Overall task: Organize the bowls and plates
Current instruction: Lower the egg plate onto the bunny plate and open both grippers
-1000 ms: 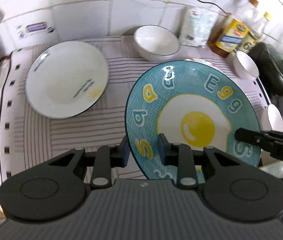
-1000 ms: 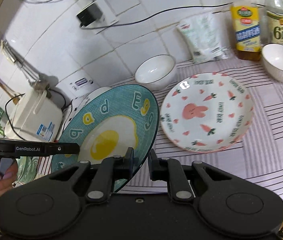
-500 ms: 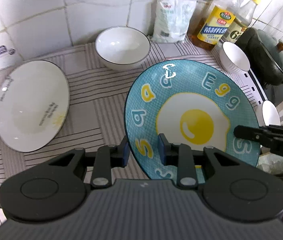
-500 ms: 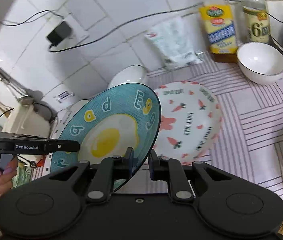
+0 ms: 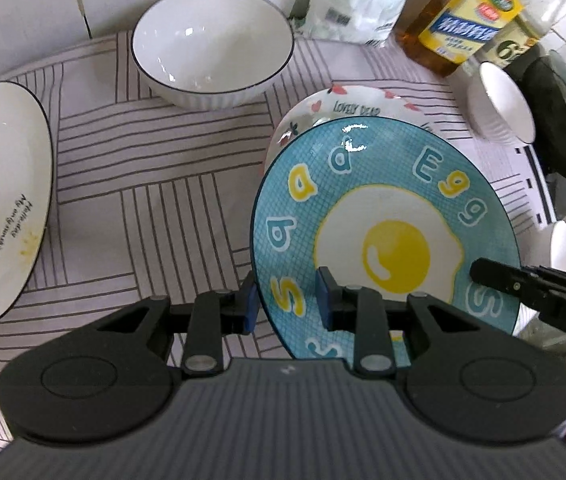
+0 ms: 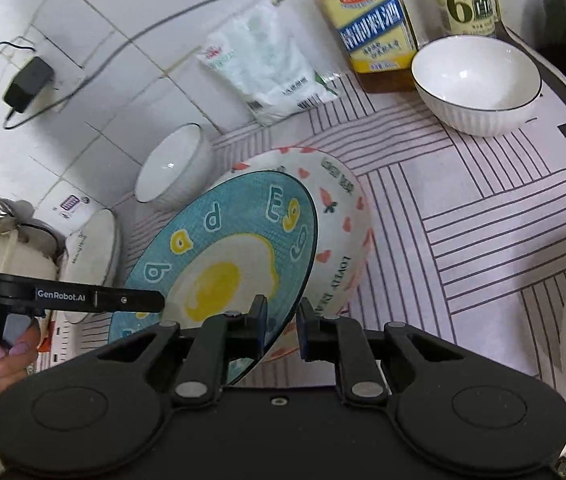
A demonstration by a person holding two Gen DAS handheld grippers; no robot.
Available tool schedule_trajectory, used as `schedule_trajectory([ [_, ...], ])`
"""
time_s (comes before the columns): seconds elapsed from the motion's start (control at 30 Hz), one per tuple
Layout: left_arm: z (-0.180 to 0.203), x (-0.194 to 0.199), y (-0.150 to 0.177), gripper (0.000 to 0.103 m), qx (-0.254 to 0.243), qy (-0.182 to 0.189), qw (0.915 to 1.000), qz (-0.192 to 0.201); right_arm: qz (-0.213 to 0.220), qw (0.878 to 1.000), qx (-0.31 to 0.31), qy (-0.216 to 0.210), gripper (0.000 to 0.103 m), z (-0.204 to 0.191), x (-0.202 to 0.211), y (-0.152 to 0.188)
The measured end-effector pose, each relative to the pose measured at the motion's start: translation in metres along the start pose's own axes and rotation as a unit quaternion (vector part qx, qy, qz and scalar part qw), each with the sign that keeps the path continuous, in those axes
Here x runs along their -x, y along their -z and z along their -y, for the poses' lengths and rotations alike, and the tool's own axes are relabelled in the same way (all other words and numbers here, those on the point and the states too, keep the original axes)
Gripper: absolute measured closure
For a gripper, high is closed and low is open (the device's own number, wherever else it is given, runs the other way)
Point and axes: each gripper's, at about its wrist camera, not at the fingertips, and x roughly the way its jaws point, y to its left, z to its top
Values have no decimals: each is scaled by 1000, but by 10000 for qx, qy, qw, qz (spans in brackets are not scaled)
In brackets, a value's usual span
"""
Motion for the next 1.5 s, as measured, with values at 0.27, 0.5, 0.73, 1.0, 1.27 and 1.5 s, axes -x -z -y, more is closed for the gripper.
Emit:
schedule_trajectory([
  [0.27,7,-16,-12,76,17,-132,9998,-136,-68,9998,-60,162,84,9,-14,-4],
  [0.5,3,-26,-20,76,313,-92,9993,-168,1,9986,63,527,82,3,-20,-13],
  [0.73,2,-28,-22,76,514,-66,9986,-138,40,9905,589,1244,71,-21,-27,-17],
  [1.0,-3,-24,-15,76,680,8,9977,-35,261,9832,708,1663,62,-36,-31,-13],
  [1.27,-4,-20,0,80,731,109,9972,-137,162,9599,1313,2472,57,-54,-43,-5],
  [1.5,-1,-3,17,83,568,202,9981,-84,265,9587,1353,2486,59,-57,-40,9],
])
